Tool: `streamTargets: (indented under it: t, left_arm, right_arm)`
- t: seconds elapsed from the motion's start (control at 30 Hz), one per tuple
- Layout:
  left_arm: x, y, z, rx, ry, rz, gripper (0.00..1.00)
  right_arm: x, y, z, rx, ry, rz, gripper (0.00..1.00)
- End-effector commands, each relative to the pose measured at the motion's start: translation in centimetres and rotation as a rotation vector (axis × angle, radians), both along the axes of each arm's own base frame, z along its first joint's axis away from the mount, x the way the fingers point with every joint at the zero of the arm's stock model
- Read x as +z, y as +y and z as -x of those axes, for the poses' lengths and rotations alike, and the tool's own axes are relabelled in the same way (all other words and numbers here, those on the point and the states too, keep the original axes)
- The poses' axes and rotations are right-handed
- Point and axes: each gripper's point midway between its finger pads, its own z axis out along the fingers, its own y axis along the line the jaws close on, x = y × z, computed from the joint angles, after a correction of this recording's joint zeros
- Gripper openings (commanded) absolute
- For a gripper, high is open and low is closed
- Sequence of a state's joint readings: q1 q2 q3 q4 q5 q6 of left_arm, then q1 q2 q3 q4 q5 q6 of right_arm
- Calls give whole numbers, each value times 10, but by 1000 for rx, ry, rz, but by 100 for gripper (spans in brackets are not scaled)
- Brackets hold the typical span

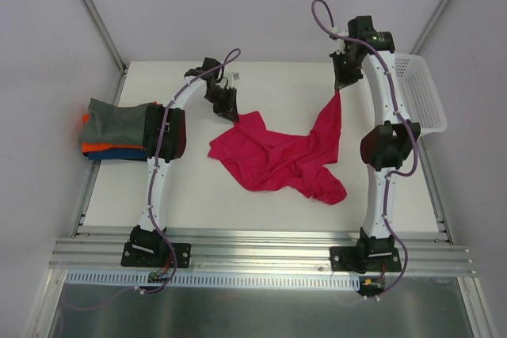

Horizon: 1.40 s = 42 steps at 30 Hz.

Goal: Fold and stack the t-shirts
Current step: Flatten out the tshirt

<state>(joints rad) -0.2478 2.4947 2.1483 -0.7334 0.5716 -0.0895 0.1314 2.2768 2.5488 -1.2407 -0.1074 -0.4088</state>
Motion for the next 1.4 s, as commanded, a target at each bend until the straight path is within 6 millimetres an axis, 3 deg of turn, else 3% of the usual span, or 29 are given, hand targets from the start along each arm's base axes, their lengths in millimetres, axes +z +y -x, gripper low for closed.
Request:
streamTargets:
  t: [0.0, 0.23, 0.47, 0.6, 0.9, 1.1, 1.37]
  left_arm:
    - [4, 10, 4, 15, 5, -24, 12]
    - [9, 19, -7, 38, -33, -60, 9]
    - [14, 24, -10, 52, -51, -79, 15]
    - [9, 27, -11, 66, -45, -98, 23]
    - [-10, 40, -21, 102, -34, -131, 26]
    - [-14, 48, -25, 119, -37, -148, 22]
    - [-11, 51, -25, 127, -38, -143, 5]
  right_arm:
    - [30, 0, -5, -8, -92, 4, 0]
    - [30, 2, -9, -10, -103, 2, 1]
    - [30, 3, -11, -7, -104, 3, 1]
    - [29, 6, -11, -1, -104, 3, 1]
    - [26, 8, -6, 7, -88, 17, 1]
    - [24, 9, -5, 9, -83, 22, 1]
    - [21, 17, -9, 27, -91, 35, 1]
